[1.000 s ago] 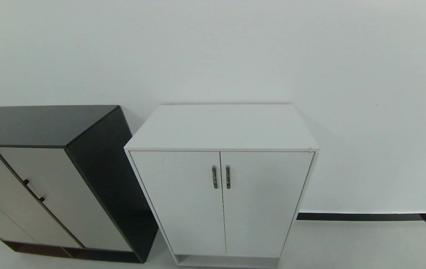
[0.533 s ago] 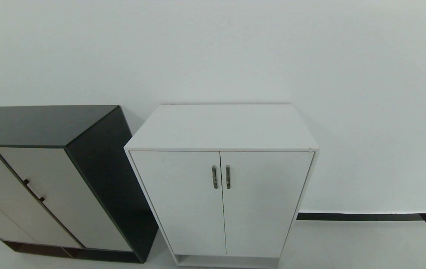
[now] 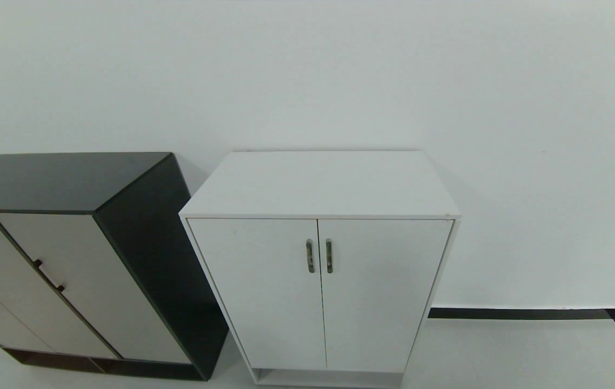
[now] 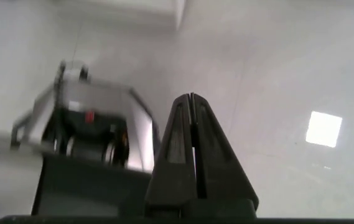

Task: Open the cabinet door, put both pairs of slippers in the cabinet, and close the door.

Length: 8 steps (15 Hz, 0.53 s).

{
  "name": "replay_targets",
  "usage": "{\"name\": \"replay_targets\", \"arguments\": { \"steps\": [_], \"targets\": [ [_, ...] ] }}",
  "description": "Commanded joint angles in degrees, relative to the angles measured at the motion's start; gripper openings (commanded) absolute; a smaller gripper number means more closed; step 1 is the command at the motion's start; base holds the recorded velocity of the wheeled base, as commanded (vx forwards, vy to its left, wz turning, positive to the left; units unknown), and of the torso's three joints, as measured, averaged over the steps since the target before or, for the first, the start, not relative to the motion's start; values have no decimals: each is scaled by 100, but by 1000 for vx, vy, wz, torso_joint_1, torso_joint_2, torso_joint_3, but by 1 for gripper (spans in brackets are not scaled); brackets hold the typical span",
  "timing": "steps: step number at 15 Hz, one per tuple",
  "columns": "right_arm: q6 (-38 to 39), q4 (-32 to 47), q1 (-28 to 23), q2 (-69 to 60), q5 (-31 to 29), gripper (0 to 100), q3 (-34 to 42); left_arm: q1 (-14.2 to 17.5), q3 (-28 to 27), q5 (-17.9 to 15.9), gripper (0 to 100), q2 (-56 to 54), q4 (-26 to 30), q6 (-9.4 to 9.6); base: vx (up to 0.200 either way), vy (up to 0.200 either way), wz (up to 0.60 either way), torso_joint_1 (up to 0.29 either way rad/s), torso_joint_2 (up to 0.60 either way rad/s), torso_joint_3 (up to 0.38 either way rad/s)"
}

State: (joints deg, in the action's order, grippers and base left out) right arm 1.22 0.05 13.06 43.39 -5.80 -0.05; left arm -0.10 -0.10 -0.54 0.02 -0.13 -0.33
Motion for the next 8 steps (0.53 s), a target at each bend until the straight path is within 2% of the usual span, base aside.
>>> {"name": "replay_targets", "arguments": {
  "steps": [1, 5, 8],
  "targets": [
    [-8, -14, -620, -638, 0, 0, -4, 1, 1, 1, 0, 6, -4, -2, 0, 0, 0, 0, 0, 0],
    [-8, -5, -1543, -1412, 0, 0, -4, 1, 1, 1, 0, 6, -4, -2, 0, 0, 0, 0, 0, 0],
    [-8, -5, -1640, -2045, 0, 0, -4, 1, 1, 1, 0, 6, -4, -2, 0, 0, 0, 0, 0, 0]
  ]
}}
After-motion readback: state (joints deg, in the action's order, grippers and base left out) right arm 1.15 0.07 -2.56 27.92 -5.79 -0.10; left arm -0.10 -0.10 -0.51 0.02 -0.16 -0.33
